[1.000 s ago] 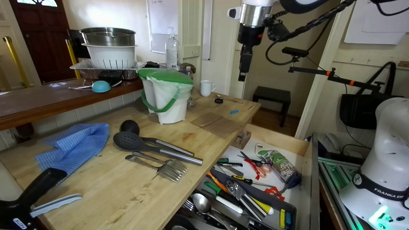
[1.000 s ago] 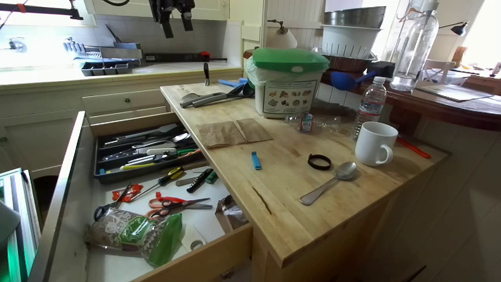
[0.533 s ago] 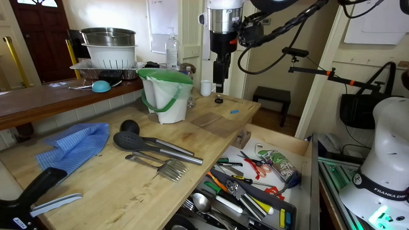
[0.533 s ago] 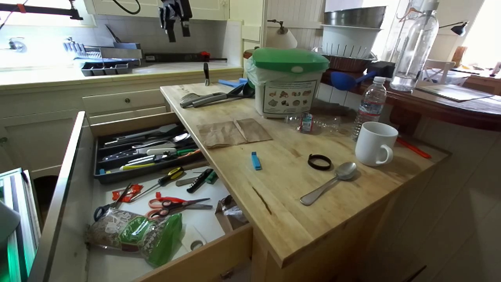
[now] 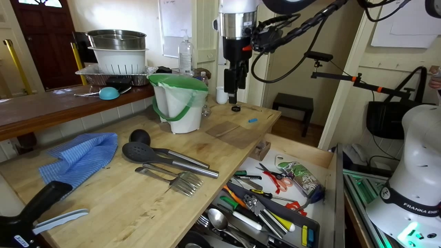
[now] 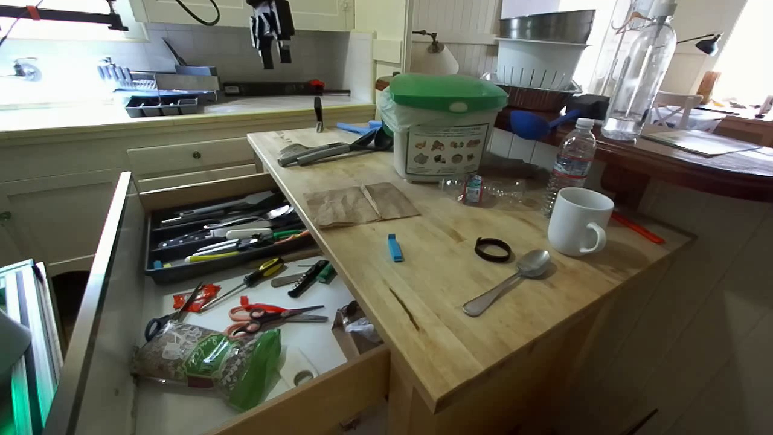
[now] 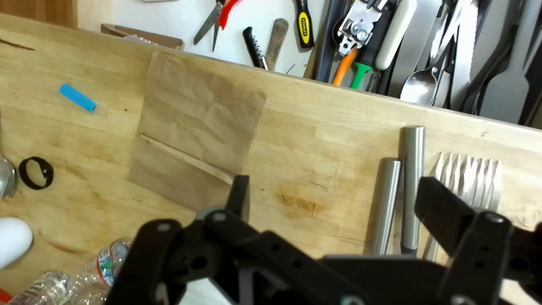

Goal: Place one silver fork in the open drawer.

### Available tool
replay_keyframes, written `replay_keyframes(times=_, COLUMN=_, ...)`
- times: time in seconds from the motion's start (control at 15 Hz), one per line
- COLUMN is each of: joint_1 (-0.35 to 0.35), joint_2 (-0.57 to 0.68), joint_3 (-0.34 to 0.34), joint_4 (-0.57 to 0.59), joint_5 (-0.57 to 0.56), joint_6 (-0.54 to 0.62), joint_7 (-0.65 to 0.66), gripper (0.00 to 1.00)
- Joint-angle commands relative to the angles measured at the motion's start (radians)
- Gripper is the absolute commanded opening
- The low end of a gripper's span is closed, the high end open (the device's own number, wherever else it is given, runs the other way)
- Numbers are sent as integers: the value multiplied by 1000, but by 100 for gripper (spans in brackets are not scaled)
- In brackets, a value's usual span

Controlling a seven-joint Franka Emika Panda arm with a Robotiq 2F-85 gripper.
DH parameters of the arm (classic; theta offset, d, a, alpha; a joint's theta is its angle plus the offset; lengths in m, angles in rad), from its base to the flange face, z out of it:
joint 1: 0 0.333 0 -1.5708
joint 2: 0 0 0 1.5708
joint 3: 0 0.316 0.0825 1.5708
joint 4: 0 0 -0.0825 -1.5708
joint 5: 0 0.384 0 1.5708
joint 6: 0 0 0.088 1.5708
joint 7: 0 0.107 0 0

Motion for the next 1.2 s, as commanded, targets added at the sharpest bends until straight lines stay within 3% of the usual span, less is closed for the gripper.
replay_keyframes(times=0.0, joint_1=36, joint_2=100, joint_3=-3, joint_4=51, joint_5=52, joint_6=12, joint_7=142, gripper=100)
replay_keyframes(times=0.4, joint_1=102, joint_2=261, joint_3=-3, joint_4=106, joint_5=170, joint_6=179, joint_7=277, gripper=100)
replay_keyframes(times=0.6, joint_1=123, joint_2=331, joint_3=-18, joint_4=149, joint_5=173, joint_6=192, joint_7=294, gripper=100)
replay_keyframes(times=0.67, joint_1=120, joint_2=346, joint_3=-13, joint_4=164, joint_5=190, joint_6=181, joint_7=248, gripper=100)
replay_keyframes(times=0.73, joint_1=130, joint_2=300, joint_3=-23, joint_4=109, joint_5=160, joint_6=195, joint_7=270, gripper=100)
replay_keyframes(times=1.13, joint_1=121, joint_2=377, joint_3=-41, joint_4=170, joint_5=218, joint_6=279, joint_7=294, gripper=100)
